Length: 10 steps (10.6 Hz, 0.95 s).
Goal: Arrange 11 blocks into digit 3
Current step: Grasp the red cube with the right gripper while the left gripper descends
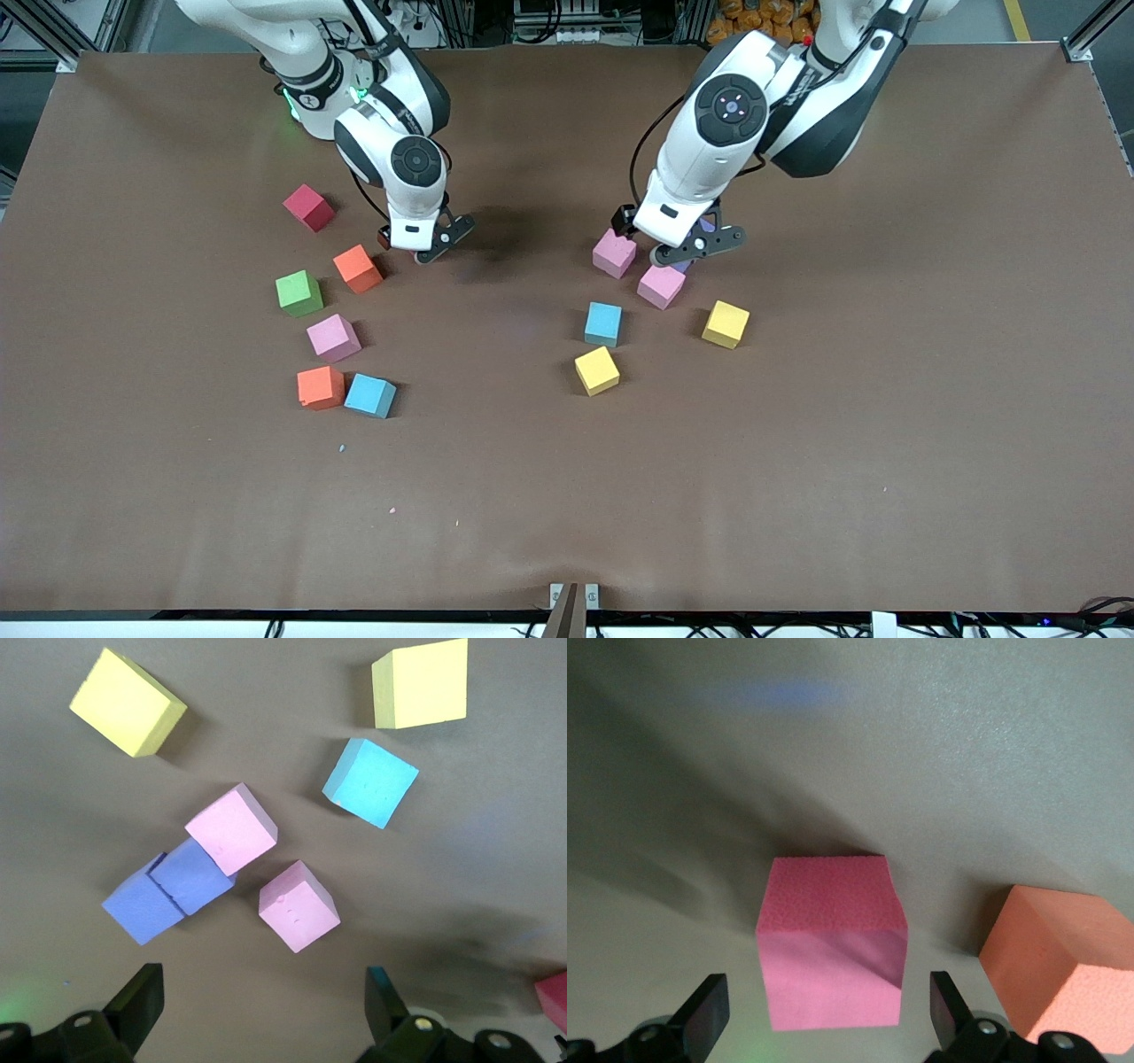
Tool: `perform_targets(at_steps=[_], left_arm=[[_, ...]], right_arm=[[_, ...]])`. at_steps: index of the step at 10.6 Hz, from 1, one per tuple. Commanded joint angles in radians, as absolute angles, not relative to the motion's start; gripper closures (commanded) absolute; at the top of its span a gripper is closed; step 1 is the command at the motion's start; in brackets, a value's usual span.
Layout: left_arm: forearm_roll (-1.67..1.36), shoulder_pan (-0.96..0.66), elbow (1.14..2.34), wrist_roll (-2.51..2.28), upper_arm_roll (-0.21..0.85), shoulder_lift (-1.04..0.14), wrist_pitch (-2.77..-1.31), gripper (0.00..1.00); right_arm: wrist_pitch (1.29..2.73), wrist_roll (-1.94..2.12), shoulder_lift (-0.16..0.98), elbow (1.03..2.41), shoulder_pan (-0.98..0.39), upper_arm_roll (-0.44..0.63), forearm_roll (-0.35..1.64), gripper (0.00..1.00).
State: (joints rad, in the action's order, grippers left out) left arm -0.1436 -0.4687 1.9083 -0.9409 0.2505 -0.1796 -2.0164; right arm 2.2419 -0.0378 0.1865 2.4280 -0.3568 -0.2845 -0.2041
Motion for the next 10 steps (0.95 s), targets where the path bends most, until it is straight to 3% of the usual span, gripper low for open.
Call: perform_targets(at_steps=[1, 3, 4, 6, 8, 10], left_arm=[[-0.166, -0.488, 1.969, -0.974, 0.259, -0.193, -2.075, 0.0], [-0.166, -0.506, 2.022, -1.031, 0.264, -0.221, -2.15, 0.0], [-0.166, -0.506, 2.034, -1.048, 0.264, -0.222, -2.152, 0.0], [-0.169, -0.509, 2.046, -1.077, 0.265, -0.261, -2.202, 0.0], [-0.175, -0.544, 2.097, -1.159, 0.267, -0.288, -2.322, 0.0], [-0.175, -0.554, 2.109, -1.198, 0.27, -0.308, -2.35, 0.0]], right_arm=[[2.272, -0.031, 0.209, 2.431, -0.342, -0.29, -0.232, 0.0], [2.276, -0.031, 0.218, 2.431, -0.342, -0.29, -0.238, 0.04], [2.276, -0.026, 0.224, 2.431, -0.342, -0.29, -0.244, 0.13], [2.281, -0.005, 0.235, 2.433, -0.336, -0.29, -0.245, 0.32], [2.27, -0.018, 0.233, 2.431, -0.333, -0.29, -0.238, 0.75], [2.24, -0.063, 0.215, 2.416, -0.336, -0.293, -0.15, 0.8]])
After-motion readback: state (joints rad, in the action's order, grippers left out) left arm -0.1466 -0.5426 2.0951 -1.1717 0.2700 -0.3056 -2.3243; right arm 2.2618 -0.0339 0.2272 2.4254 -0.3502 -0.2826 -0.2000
